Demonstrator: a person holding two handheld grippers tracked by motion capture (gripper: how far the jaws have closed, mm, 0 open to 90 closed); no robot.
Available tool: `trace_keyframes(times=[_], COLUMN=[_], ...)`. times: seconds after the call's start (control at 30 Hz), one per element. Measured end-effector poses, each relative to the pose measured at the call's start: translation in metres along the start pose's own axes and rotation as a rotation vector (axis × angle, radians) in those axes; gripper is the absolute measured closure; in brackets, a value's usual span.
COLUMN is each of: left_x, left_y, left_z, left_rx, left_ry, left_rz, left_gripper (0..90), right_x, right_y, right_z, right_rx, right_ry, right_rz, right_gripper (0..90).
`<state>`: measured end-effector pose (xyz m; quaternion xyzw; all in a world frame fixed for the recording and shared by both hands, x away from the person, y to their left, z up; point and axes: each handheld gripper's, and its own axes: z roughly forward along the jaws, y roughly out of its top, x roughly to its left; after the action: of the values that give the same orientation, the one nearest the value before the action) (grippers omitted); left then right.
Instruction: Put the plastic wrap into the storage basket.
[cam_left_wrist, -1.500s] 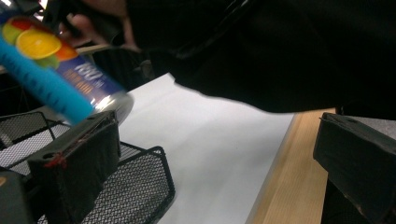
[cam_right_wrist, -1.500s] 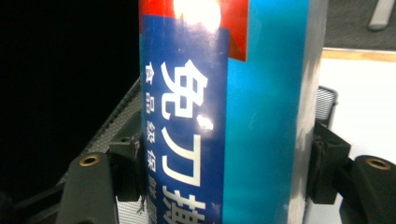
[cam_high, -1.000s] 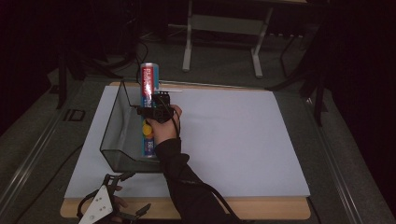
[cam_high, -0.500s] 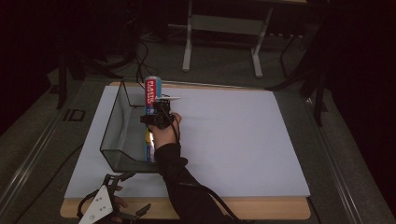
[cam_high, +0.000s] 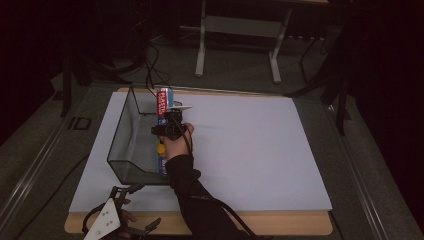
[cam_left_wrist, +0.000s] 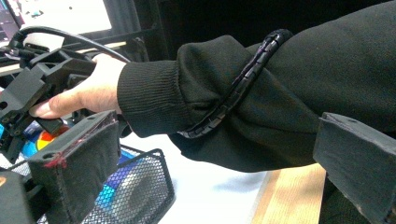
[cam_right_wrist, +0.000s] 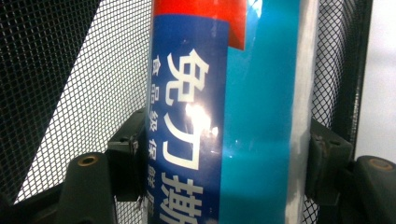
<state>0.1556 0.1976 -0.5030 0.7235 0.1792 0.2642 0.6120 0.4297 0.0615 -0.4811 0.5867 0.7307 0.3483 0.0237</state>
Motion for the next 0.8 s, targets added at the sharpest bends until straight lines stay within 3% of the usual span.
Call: trace_keyframes(times=[0.27,0.33,0.57,0.8], left_x=[-0.0007,-0.0004,-0.0007,-0.0005], left_y=[-0.0006,-0.0007,-0.0010,-0.0010], left_z=[0.0014,0.0016,0.0020,0.0020], left_rx=[0.014,0.016,0.019,0.021], left_ry=[-0.009,-0.009,-0.009,-0.008], left_rz=[0.004,0.002,0.003,0.001], left_gripper=[1.3,1.4,1.3,1.3], right_x=[0.0006,0.0031,0.0008,-0.0010], right_y=[0.0007,0.0006,0.0014,0.0019], right_z=[-0.0006,-0.0021,-0.0062,-0.0097], right_rx=[0.014,0.002,-0.016,-0.023], right_ry=[-0.013,-0.043,-0.076,-0.082], right_rz=[-0.026,-0.065,-0.105,-0.115], right_gripper=[29.7,28.5,26.7,25.9])
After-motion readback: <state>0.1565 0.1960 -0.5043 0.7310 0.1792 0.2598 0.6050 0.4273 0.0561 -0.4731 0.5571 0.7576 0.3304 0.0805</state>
